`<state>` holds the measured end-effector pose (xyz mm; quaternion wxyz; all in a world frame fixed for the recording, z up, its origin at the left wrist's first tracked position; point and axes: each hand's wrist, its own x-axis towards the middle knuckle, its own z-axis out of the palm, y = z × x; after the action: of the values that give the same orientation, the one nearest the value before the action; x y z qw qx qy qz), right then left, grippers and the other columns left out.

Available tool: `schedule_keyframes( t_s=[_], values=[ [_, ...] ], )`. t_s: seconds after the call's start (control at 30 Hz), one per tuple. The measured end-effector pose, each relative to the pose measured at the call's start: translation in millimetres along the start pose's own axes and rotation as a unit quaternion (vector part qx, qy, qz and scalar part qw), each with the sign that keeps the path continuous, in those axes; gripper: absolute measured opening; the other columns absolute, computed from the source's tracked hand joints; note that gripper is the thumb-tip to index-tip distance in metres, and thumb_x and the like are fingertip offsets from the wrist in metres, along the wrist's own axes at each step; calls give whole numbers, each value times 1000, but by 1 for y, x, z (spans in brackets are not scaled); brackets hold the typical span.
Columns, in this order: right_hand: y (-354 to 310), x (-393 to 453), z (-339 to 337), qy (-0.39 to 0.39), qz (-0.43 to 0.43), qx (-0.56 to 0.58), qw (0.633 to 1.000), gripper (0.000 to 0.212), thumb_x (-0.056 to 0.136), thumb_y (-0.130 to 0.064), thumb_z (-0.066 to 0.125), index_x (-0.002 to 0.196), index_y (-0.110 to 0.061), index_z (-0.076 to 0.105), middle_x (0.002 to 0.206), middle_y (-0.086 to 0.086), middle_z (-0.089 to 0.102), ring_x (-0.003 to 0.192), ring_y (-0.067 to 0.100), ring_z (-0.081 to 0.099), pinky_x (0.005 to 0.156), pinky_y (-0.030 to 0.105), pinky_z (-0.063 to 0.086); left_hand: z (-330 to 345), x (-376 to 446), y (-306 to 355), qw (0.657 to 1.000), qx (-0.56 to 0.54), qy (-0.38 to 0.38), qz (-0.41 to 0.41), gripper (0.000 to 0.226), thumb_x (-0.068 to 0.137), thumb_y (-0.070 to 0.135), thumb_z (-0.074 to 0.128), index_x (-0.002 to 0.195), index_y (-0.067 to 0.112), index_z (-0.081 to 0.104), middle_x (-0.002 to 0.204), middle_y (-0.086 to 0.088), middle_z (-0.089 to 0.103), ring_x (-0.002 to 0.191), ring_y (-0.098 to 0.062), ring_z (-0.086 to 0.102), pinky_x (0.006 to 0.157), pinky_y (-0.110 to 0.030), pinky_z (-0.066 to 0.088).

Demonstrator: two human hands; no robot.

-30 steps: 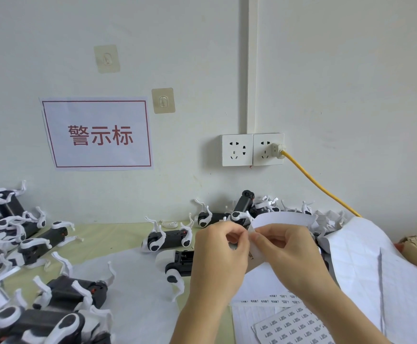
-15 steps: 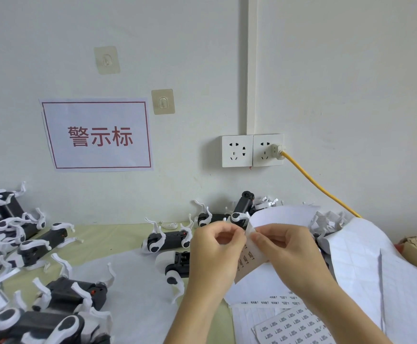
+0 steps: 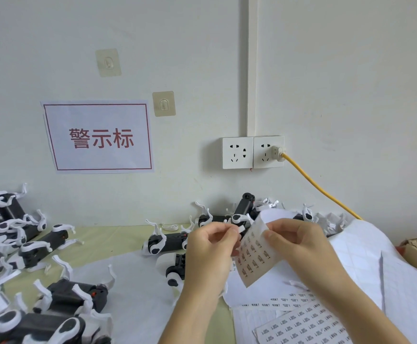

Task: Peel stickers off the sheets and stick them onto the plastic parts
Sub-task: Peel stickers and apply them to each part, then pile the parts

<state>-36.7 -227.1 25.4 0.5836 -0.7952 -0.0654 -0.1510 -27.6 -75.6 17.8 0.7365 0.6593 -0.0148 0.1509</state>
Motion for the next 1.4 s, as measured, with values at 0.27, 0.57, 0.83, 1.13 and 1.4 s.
schedule_keyframes(
  t_s=[0.27, 0.57, 0.83, 1.13, 1.4],
  values=[
    [8, 8, -51, 31, 169, -137, 976, 44, 91, -16, 53, 48, -16, 59, 43, -9, 52, 48, 14, 49, 58, 29, 38, -6, 8, -4, 994, -75, 77, -30, 15, 90, 6, 67, 78, 11, 75, 64, 0, 70, 60, -12, 66, 58, -23, 56],
    [0, -4, -21, 173, 14, -358, 918, 24, 87, -15, 53, 100, -23, 72, 97, 2, 67, 83, 20, 59, 73, 33, 45, -4, 6, -4, 992, -67, 100, -25, 20, 89, 6, 68, 71, 13, 73, 58, 1, 69, 58, -10, 64, 62, -27, 56],
    [-11, -22, 45, -70, -192, -130, 970, 39, 88, -6, 51, 102, -40, 64, 77, -11, 66, 70, 10, 61, 55, 13, 42, -2, 1, -3, 995, -38, 83, -37, 20, 87, 6, 65, 73, 12, 76, 67, -6, 71, 67, -21, 69, 71, -36, 61],
    [-4, -20, 50, -66, -171, -103, 978, 39, 91, -6, 51, 107, -38, 64, 81, -20, 66, 72, 6, 61, 58, 11, 43, -2, 0, 3, 996, -51, 53, -50, 25, 90, 17, 64, 69, 16, 78, 73, -3, 75, 68, -14, 69, 64, -30, 56],
    [1, -9, 35, 21, 1, 60, 998, 16, 94, -16, 58, 93, -29, 68, 72, -2, 69, 61, 10, 66, 66, 27, 51, -33, 13, -1, 982, 175, 55, 43, 39, 86, -1, 52, 91, 31, 74, 88, 11, 74, 82, 2, 65, 71, -14, 47]
  ],
)
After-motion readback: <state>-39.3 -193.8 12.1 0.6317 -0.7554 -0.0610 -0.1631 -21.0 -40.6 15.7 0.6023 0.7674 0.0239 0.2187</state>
